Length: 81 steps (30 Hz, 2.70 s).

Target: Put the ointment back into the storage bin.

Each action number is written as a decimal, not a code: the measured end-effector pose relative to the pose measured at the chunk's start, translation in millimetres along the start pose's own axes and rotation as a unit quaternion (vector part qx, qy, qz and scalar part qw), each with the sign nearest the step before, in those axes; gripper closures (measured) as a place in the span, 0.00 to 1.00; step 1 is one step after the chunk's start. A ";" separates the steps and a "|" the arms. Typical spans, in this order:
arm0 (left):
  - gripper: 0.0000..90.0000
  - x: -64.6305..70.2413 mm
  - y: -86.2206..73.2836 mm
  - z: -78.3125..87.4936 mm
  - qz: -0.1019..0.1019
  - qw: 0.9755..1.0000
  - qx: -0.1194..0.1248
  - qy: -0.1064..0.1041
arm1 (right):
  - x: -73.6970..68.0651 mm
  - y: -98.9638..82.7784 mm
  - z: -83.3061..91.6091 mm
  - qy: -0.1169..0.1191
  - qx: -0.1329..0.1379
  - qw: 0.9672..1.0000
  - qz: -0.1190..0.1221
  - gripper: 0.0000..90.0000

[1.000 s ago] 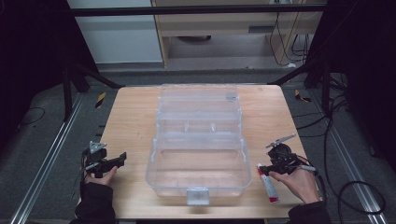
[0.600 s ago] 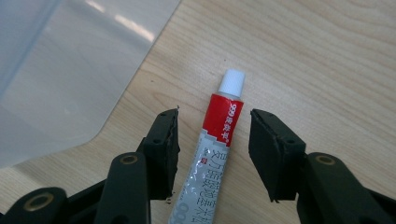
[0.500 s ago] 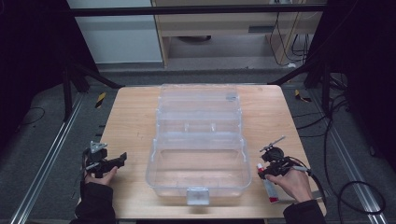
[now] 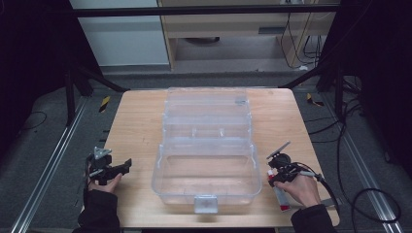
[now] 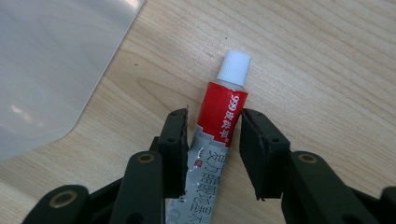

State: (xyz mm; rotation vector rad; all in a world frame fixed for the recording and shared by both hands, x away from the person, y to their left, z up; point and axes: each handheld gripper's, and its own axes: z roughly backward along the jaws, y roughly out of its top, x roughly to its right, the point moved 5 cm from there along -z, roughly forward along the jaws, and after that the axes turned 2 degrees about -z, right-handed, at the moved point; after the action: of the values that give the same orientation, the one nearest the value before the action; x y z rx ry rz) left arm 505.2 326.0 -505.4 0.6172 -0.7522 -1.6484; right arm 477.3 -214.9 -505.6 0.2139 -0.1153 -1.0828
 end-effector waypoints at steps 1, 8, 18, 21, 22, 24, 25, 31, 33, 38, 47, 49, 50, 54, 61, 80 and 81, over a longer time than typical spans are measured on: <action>0.22 0.2 0.0 -0.1 -0.001 1.000 0.000 0.000 | -0.4 0.6 -1.8 -0.002 -0.006 1.000 0.000 0.70; 0.23 0.3 0.0 -0.2 -0.002 1.000 0.000 0.000 | -1.2 1.6 -6.2 -0.001 -0.018 1.000 0.001 0.71; 0.23 0.7 0.2 0.0 -0.002 1.000 -0.001 0.000 | -0.9 2.6 -7.7 -0.003 -0.024 1.000 0.006 0.78; 0.23 0.8 0.3 0.1 -0.003 1.000 -0.001 0.002 | -0.5 2.2 -4.8 0.000 -0.023 1.000 0.007 0.78; 0.23 0.8 0.2 0.0 -0.003 1.000 -0.002 0.002 | 0.8 2.1 -2.5 0.003 -0.015 1.000 0.010 0.78; 0.23 1.0 0.2 0.0 -0.003 1.000 -0.002 0.002 | 2.2 1.9 0.6 0.006 -0.010 1.000 0.010 0.78; 0.23 1.1 0.3 0.0 -0.004 1.000 -0.001 0.002 | 3.9 1.3 4.5 0.009 -0.003 1.000 0.011 0.78; 0.23 1.7 0.4 -0.9 -0.005 1.000 -0.004 0.003 | 7.9 0.5 14.4 0.020 0.021 1.000 0.007 0.78; 0.23 1.9 0.5 -0.9 -0.006 1.000 -0.004 0.003 | 8.9 -0.4 21.3 0.027 0.035 0.999 -0.001 0.78; 0.24 1.4 0.2 -0.6 -0.006 1.000 -0.004 0.002 | 10.9 0.3 32.3 0.028 0.060 0.998 0.008 0.78; 0.24 1.8 0.1 -0.1 -0.007 1.000 -0.002 0.001 | 9.8 8.2 67.6 0.024 0.186 0.982 0.035 0.78; 0.24 1.8 0.1 -0.2 -0.007 1.000 -0.002 0.001 | 9.7 9.4 73.5 0.024 0.211 0.976 0.042 0.78; 0.24 1.8 0.1 -0.2 -0.007 1.000 -0.002 0.001 | 9.7 9.4 73.5 0.024 0.211 0.976 0.042 0.78; 0.24 2.2 0.0 -0.8 -0.008 1.000 -0.004 0.001 | 10.7 11.8 88.0 0.012 0.258 0.964 0.062 0.78; 0.24 2.8 -0.2 -1.6 -0.008 1.000 -0.006 -0.001 | 7.9 18.1 111.6 0.021 0.296 0.952 0.081 0.78; 0.24 2.9 -0.6 -2.3 -0.010 1.000 -0.008 -0.001 | -30.4 55.1 161.5 0.048 0.304 0.931 0.196 0.78; 0.24 2.9 -0.7 -2.3 -0.010 1.000 -0.008 -0.001 | -38.4 59.5 163.6 0.054 0.299 0.928 0.213 0.78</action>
State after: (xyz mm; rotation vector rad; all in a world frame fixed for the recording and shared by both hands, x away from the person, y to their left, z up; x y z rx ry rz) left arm 505.9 322.9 -507.4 0.6141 -0.7346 -1.6727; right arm 478.5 -173.0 -332.3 0.7628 -0.3773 -0.5730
